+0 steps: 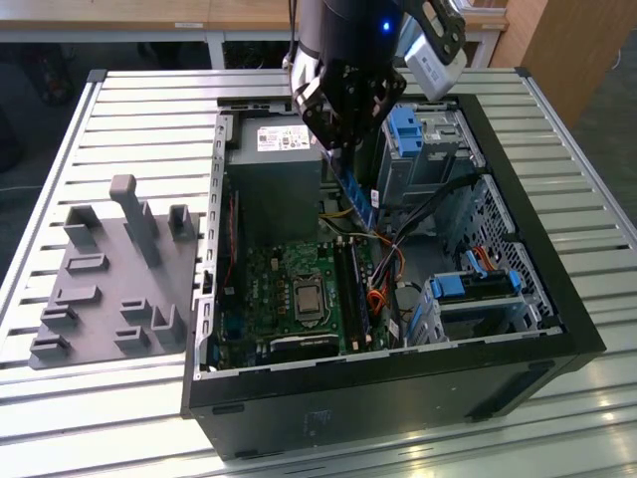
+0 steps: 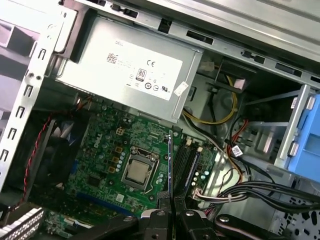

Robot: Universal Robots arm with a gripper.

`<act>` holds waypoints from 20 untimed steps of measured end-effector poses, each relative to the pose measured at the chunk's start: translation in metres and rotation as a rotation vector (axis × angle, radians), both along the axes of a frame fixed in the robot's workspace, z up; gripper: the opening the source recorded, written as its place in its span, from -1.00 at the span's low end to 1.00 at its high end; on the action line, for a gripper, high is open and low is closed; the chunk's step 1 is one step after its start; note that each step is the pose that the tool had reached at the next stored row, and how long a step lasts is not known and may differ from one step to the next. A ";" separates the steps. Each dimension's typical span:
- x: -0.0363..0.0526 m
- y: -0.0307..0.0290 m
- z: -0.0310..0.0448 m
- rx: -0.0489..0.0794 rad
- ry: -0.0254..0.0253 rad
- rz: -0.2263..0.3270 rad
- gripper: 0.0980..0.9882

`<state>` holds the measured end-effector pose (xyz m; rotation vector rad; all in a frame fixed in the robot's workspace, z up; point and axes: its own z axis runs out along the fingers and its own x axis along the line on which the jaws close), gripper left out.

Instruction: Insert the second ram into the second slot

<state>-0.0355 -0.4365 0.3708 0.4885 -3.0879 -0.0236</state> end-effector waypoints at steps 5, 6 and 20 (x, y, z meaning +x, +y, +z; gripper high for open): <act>0.0000 0.0000 -0.0002 0.000 -0.0001 -0.051 -0.91; 0.0000 0.0000 -0.0002 0.000 -0.0001 -0.055 -0.91; 0.0000 0.0000 -0.0016 0.000 0.0002 -0.060 -0.91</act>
